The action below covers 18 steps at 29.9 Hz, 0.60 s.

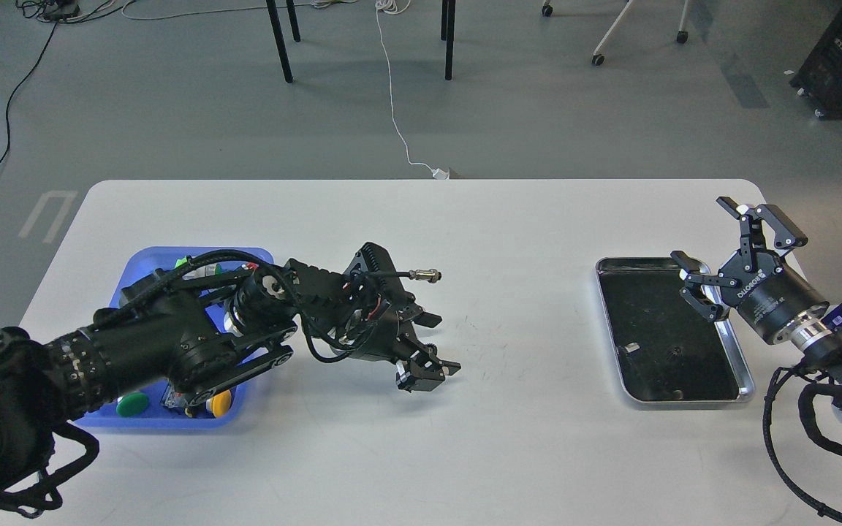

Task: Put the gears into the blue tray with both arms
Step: 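Reach the left gripper to the black gear and grasp it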

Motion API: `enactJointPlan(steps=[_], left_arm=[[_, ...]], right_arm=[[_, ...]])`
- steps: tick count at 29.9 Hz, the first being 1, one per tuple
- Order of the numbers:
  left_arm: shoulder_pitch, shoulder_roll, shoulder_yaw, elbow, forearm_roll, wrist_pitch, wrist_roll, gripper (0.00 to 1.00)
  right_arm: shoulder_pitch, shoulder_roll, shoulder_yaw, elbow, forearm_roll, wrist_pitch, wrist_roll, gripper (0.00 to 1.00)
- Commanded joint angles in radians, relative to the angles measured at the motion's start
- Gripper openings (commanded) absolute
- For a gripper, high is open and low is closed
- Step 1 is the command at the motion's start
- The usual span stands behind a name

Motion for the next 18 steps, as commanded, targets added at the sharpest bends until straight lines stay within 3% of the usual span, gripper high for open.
enactJointPlan(steps=[1, 8, 15, 18], left_arm=[[0.001, 0.001, 0.009, 0.009, 0.0, 0.0, 0.0, 0.57], [0.01, 0.006, 0.009, 0.032, 0.0, 0.0, 0.0, 0.56], [0.013, 0.001, 0.009, 0.032, 0.0, 0.013, 0.0, 0.4], [0.013, -0.002, 0.01, 0.032, 0.0, 0.017, 0.0, 0.39]], right_arm=[[0.0, 0.0, -0.001, 0.001, 0.0, 0.0, 0.0, 0.97], [0.0, 0.002, -0.003, 0.001, 0.0, 0.0, 0.0, 0.97], [0.0, 0.002, -0.001, -0.003, 0.0, 0.0, 0.0, 0.97], [0.0, 0.002, -0.001, 0.0, 0.0, 0.0, 0.0, 0.97]])
